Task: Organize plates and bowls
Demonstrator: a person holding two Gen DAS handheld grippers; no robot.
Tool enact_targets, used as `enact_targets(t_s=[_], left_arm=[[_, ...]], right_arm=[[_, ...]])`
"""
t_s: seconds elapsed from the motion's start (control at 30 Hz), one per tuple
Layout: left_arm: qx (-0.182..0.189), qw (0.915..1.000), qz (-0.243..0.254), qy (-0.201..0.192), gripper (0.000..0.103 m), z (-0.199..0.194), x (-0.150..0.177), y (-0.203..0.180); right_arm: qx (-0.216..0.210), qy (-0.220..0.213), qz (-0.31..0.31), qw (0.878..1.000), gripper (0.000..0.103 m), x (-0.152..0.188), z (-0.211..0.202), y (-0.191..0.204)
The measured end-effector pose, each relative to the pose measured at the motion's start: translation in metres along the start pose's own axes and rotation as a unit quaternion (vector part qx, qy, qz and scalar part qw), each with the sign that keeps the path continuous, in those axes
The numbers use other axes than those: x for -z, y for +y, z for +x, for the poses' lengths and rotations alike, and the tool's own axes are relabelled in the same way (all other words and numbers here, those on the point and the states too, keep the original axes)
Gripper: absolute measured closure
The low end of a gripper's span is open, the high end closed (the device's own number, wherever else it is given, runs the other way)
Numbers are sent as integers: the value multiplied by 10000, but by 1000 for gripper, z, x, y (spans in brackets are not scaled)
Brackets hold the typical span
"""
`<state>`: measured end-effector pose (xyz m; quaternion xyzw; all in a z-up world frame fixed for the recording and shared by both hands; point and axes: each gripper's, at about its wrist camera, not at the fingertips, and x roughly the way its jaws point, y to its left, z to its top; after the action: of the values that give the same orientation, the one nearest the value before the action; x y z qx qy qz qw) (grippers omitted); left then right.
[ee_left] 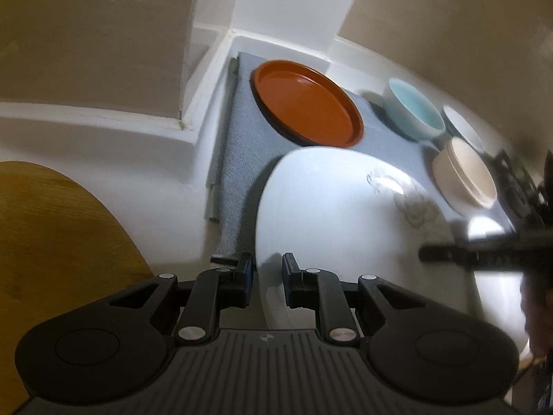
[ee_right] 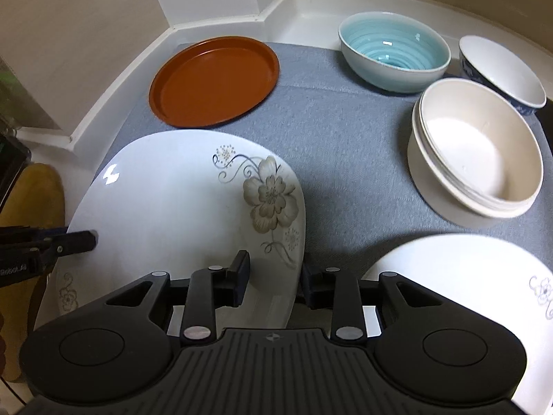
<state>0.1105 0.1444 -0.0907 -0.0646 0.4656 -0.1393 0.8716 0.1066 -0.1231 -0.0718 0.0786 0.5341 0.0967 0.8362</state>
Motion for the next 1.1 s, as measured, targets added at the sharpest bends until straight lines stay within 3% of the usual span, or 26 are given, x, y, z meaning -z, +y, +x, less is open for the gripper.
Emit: enact_targets(t_s=[0.43, 0.57, 0.77, 1.1], left_arm=[[50, 9997, -160, -149, 84, 8, -4, 2], [-99, 9995, -196, -243, 86, -3, -4, 0], [-123, 9990, -185, -385, 87, -24, 0, -5], [76, 9976, -13, -681, 87, -50, 4, -43]], right_arm=[[-26, -49, 121, 9999, 71, 11, -5, 2], [-233, -73, 440, 9987, 76, 10, -7, -6], [-313, -292, 404, 9983, 77, 13, -22, -6], [-223, -713, 537, 9958, 77, 26, -65, -22]])
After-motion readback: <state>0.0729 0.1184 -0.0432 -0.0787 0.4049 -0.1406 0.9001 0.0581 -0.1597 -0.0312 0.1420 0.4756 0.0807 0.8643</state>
